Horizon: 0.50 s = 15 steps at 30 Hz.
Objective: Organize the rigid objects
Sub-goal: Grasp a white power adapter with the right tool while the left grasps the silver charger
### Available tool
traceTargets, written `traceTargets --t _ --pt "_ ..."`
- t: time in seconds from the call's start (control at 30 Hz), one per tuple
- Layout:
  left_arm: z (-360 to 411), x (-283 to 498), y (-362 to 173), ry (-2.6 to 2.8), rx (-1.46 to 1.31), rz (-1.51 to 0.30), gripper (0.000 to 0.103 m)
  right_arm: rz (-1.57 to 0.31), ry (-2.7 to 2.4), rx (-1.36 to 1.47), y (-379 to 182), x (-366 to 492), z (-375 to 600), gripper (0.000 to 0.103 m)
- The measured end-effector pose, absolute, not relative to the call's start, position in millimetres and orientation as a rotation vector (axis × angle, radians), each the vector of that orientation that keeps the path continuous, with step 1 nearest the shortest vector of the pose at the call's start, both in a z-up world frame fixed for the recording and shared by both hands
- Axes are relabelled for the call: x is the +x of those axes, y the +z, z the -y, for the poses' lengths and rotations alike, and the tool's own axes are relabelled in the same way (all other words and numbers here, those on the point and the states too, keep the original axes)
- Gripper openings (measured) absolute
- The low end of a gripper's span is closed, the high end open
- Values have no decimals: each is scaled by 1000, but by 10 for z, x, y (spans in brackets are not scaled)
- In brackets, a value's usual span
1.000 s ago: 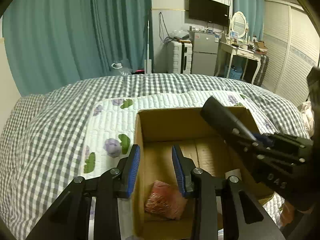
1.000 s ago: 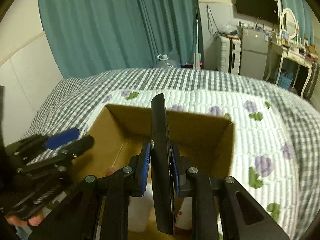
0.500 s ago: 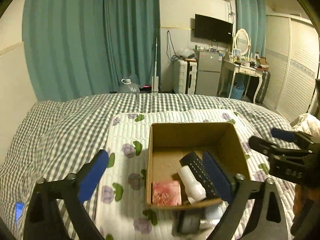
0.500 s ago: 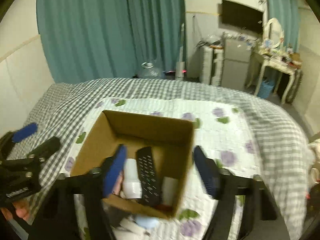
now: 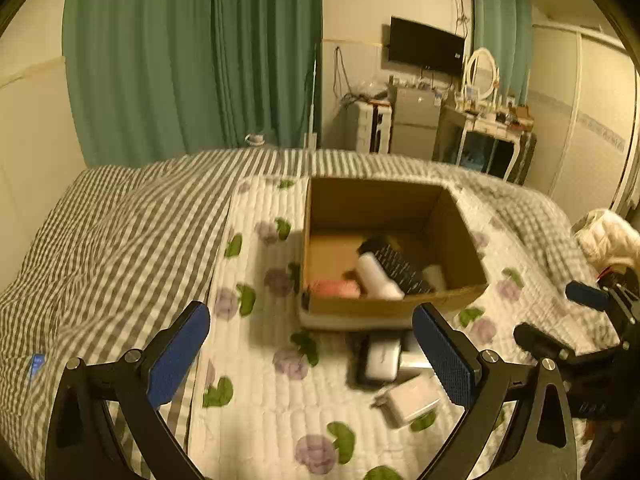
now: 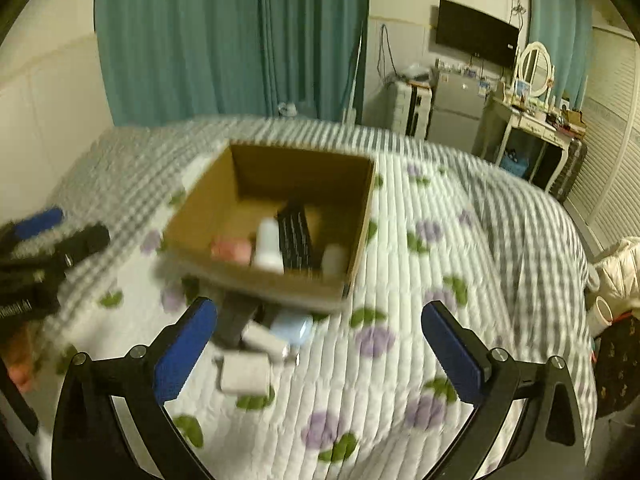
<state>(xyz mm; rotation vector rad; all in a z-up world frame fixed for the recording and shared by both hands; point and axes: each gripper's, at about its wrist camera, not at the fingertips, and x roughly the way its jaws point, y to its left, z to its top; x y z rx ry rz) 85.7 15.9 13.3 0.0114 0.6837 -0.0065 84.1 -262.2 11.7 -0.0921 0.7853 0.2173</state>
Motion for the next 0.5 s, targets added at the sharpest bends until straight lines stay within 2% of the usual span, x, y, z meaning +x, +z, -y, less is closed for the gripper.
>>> traceTargets --t 0.33,0.5 --pt "-284 889 -582 33 13 -793 103 -1011 281 -122 -1016 920 2164 102" --pt "-270 920 -761 42 38 -826 103 -1089 362 -112 -1331 974 1989 86"
